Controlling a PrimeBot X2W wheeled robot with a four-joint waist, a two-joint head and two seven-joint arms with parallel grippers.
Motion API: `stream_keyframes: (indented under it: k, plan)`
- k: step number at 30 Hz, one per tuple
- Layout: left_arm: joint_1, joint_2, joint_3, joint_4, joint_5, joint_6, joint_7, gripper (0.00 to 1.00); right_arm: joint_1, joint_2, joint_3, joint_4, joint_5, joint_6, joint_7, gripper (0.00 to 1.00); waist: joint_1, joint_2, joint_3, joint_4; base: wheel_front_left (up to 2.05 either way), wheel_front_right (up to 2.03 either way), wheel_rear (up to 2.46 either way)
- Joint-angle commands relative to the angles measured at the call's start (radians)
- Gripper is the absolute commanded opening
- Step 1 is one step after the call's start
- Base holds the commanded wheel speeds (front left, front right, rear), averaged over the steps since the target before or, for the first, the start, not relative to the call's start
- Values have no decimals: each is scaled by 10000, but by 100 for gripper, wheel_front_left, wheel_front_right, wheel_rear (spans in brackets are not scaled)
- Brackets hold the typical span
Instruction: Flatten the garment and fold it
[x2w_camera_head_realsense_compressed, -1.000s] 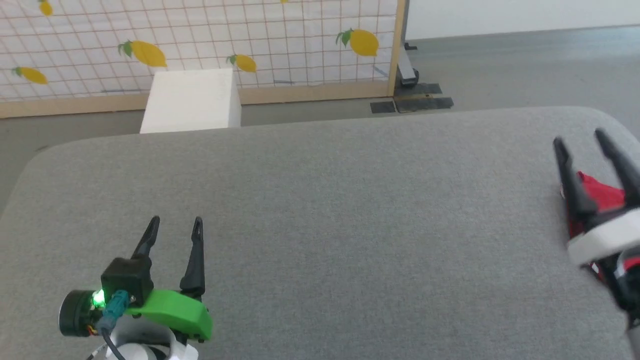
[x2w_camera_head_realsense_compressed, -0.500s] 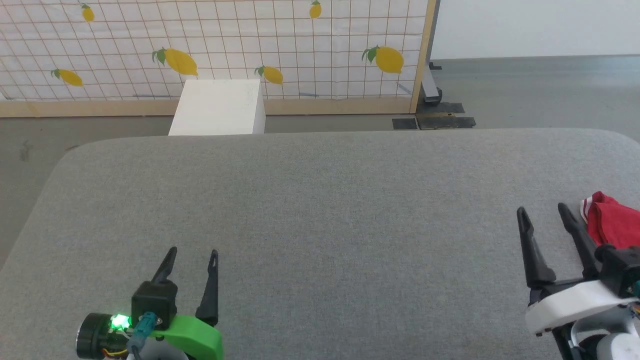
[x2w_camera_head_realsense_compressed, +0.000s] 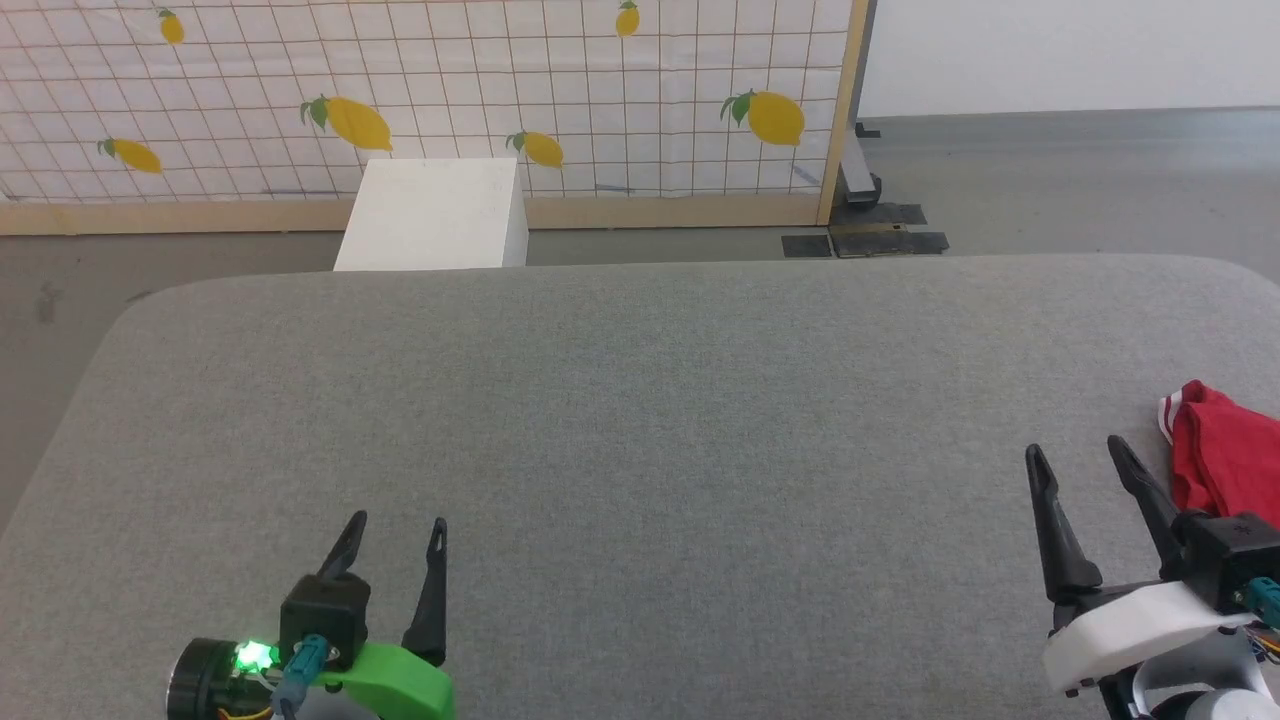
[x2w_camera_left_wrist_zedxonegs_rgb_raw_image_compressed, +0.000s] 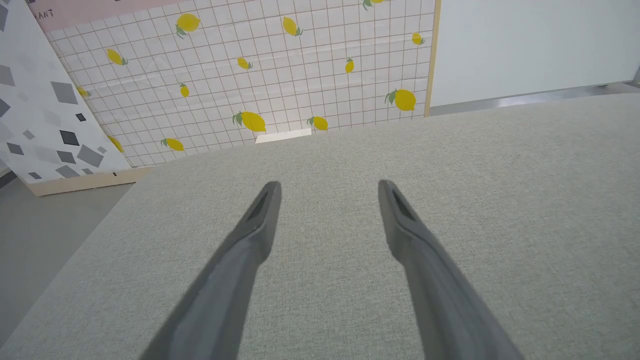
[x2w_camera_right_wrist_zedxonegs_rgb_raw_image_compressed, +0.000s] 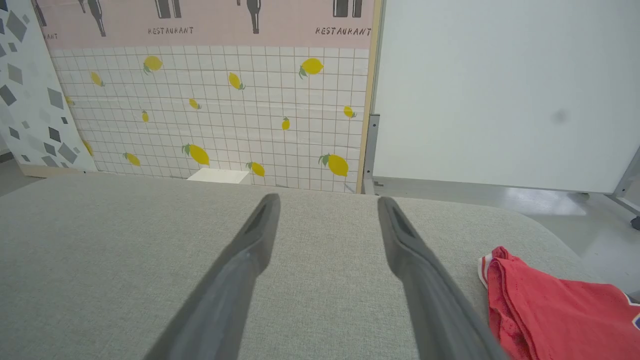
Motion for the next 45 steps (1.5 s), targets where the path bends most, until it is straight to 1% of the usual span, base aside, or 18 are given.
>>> stream_keyframes:
  k: [1, 14, 15, 19, 45]
  plan:
    - [-18, 6, 8, 40, 8, 30, -22, 100, 149, 46, -29, -61, -117, -13, 34, 100, 1, 0, 4, -4, 0, 0, 0]
    - [-52, -4, -33, 39, -90, 97, -93, 100, 144, 96, -105, -59, -125, -13, 73, 100, 1, 0, -23, -33, 0, 0, 0]
    - [-10, -12, -32, 56, -80, 52, -46, 0, 0, 73, -80, 0, -56, 0, 58, 0, 1, 0, -22, -33, 0, 0, 0]
    - [-10, -14, -34, 63, -74, 51, -25, 0, -3, 71, -69, 8, -54, 0, 56, 0, 1, 0, -21, -34, 0, 0, 0]
    - [-56, -628, 722, -43, 534, -376, 265, 0, -98, 221, 88, -13, -271, -3, 188, 0, 1, 0, 72, -24, 0, 0, 0]
